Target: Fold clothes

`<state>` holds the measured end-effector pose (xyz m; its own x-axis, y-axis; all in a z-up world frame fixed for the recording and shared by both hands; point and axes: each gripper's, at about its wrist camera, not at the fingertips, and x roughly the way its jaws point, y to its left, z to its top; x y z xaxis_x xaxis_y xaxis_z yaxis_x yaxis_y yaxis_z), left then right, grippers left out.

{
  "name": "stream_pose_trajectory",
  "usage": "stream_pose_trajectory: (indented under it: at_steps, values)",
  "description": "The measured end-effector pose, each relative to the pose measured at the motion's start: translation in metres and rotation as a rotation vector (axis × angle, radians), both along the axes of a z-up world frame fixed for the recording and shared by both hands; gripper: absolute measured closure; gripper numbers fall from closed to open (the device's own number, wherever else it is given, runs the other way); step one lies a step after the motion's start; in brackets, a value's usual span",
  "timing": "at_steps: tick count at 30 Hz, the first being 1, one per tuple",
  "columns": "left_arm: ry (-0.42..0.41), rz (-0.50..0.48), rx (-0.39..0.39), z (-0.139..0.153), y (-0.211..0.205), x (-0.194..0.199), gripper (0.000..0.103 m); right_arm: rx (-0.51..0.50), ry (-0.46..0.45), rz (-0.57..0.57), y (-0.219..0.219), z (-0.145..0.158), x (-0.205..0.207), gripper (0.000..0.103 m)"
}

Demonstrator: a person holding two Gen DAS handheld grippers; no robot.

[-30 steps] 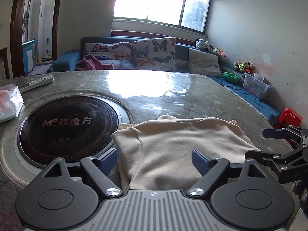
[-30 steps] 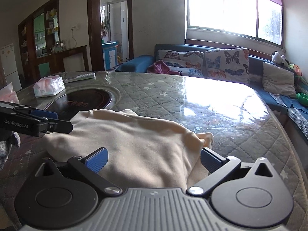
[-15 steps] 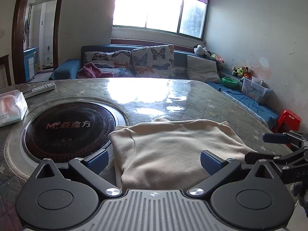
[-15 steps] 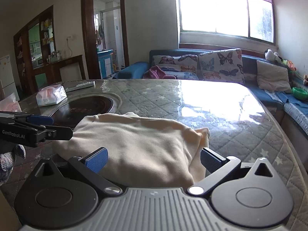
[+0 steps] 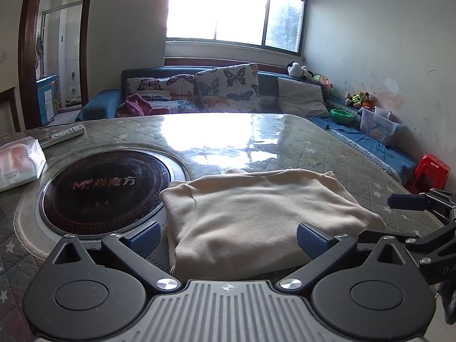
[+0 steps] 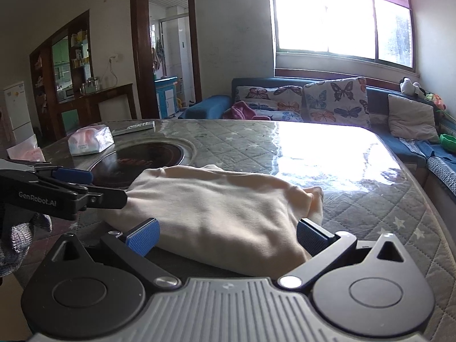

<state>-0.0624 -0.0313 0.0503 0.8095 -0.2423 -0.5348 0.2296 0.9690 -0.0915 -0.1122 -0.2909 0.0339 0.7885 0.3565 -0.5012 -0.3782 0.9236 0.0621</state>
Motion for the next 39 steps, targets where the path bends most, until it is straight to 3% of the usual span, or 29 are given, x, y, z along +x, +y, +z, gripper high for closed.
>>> stream_pose_trajectory:
  at_steps: [23, 39]
  values:
    - [0.011, -0.005, 0.057, -0.004, -0.019, -0.019, 0.0, -0.053, 0.016, -0.009, 0.009, -0.008, -0.022, 0.0]
    - [0.032, 0.017, 0.048, -0.007, -0.019, -0.026, 0.0, -0.066, 0.083, -0.101, 0.006, -0.013, -0.023, 0.0]
